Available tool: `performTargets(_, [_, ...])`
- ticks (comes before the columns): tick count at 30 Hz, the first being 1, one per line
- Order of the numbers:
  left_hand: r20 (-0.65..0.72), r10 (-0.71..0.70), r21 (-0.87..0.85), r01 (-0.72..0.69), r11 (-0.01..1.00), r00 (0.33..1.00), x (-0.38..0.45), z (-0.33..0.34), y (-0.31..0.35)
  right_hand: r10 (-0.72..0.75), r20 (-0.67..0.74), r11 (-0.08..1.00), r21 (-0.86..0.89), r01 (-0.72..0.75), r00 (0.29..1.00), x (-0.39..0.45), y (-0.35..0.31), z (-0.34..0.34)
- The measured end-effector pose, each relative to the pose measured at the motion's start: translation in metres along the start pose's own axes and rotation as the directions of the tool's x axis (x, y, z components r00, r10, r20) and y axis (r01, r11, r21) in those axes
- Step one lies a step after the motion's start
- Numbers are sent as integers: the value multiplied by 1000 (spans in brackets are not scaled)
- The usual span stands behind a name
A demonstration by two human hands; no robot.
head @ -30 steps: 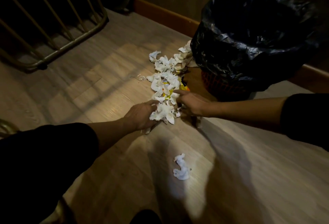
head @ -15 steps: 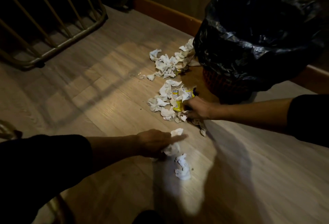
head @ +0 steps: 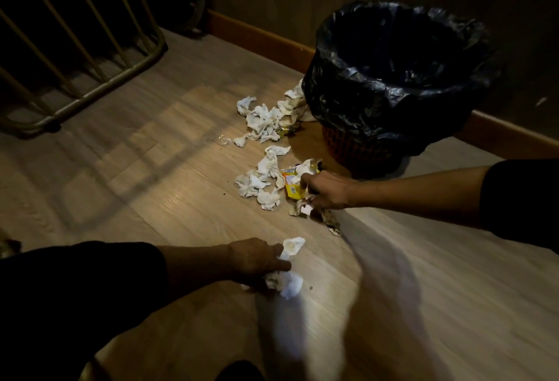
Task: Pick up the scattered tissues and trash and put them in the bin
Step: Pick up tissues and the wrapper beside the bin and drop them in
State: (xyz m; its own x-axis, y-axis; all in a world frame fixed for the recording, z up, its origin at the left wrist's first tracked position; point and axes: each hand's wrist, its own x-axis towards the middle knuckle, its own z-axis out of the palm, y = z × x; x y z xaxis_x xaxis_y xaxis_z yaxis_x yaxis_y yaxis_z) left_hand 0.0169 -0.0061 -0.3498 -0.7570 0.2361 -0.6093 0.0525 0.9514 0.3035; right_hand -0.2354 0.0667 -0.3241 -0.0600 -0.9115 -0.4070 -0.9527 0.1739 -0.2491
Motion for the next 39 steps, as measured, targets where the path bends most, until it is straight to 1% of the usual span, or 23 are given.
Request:
performTargets(4, [-156,-84,23,88,996,984,-4,-17,-6,-26,-24,999,19,26,999,-12,2,-8])
performTargets(8, [-233,-124,15,131,991,964,-13,-35,-17,-76,-115,996,30,80,990,-28,5,-26])
performTargets(10, [-279,-154,-31,151,988,948,-17,-47,-22,-96,-185,992,59,109,978,-37,3,-39])
performTargets(12, [-351,-208,-126,174,977,913,-22,-60,-28,-97,-256,988,93,125,962,-46,-2,-55])
performTargets(13, [-395,-253,-188,193,963,883,-24,-68,-31,-83,-290,987,107,118,954,-50,-6,-63])
performTargets(14, [-456,-307,-267,201,943,835,-28,-77,-34,-58,-320,987,126,103,946,-53,-9,-71])
performTargets(16, [-596,-384,-371,182,910,705,-36,-96,-39,-8,-369,981,176,78,929,-61,-17,-88])
performTargets(17, [-656,-398,-392,161,906,641,-40,-107,-40,7,-392,977,198,77,920,-65,-22,-97])
performTargets(19, [-728,-427,-424,137,895,536,-48,-131,-38,17,-452,967,234,100,892,-74,-31,-116])
performTargets(21, [-766,-461,-457,124,881,448,-58,-158,-35,35,-540,952,273,136,841,-86,-39,-139])
performTargets(24, [-825,-451,-447,95,889,341,-74,-200,-28,101,-649,921,348,177,754,-104,-40,-179])
performTargets(28, [-873,-452,-446,75,892,181,-89,-250,-15,275,-738,836,500,226,616,-117,-12,-231])
performTargets(29, [-878,-453,-449,62,891,157,-90,-262,-10,325,-742,820,530,215,587,-120,-2,-240])
performTargets(30, [-876,-458,-457,45,889,151,-89,-275,-7,377,-732,800,566,199,567,-123,9,-248])
performTargets(33, [-844,-500,-506,22,862,195,-73,-309,2,523,-655,710,689,147,546,-129,33,-255])
performTargets(35, [-810,-542,-556,2,831,224,-57,-328,12,594,-613,666,738,110,522,-129,42,-253])
performTargets(39, [-750,-605,-645,-95,758,267,-20,-358,36,701,-560,607,794,44,442,-130,59,-246])
